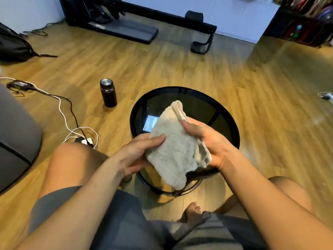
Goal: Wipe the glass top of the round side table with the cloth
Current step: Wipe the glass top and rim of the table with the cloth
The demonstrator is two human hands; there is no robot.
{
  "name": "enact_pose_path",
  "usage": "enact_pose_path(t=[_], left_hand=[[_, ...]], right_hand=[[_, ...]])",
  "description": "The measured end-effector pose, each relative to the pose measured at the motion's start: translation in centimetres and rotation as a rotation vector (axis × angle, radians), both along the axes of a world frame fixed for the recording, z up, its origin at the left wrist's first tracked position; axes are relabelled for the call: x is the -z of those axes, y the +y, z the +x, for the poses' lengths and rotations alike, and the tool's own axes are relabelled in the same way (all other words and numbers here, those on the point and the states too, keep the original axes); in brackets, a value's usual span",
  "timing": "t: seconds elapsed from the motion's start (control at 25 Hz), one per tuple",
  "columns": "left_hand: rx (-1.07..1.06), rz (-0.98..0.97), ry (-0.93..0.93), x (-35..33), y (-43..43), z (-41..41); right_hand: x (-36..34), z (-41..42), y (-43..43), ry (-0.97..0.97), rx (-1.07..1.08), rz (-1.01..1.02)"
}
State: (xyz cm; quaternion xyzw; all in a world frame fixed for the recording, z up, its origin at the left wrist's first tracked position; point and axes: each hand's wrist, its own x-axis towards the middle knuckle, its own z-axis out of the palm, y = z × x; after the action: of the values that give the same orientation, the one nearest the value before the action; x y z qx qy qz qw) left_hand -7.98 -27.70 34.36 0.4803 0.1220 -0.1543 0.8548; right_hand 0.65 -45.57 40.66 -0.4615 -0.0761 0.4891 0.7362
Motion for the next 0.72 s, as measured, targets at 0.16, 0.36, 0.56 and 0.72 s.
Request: enact_pose_path(t=[0.16,0.36,0.56,0.72], left_hand=[[-0.078,0.021,-0.115,-4.4,0.7,-1.4],[-0.523,0.41,-0.093,-5.9,0.9,0.1],[-0.091,1.094,-0.242,-4.8,1.3,2.0],[-0.033,1.352,-0.339,-0.8,3.4,6.4]], right_hand=[[-0.9,0.3,-2.7,-0.21,0.168,-0.242],[-1.7,0.5,-2.7,-0.26,0.346,-0.247],[-1.5,2.7,-1.7,-0.127,0.277,-0.133],[2.7,7.0,0.6,-0.998,0.035,-0.888]])
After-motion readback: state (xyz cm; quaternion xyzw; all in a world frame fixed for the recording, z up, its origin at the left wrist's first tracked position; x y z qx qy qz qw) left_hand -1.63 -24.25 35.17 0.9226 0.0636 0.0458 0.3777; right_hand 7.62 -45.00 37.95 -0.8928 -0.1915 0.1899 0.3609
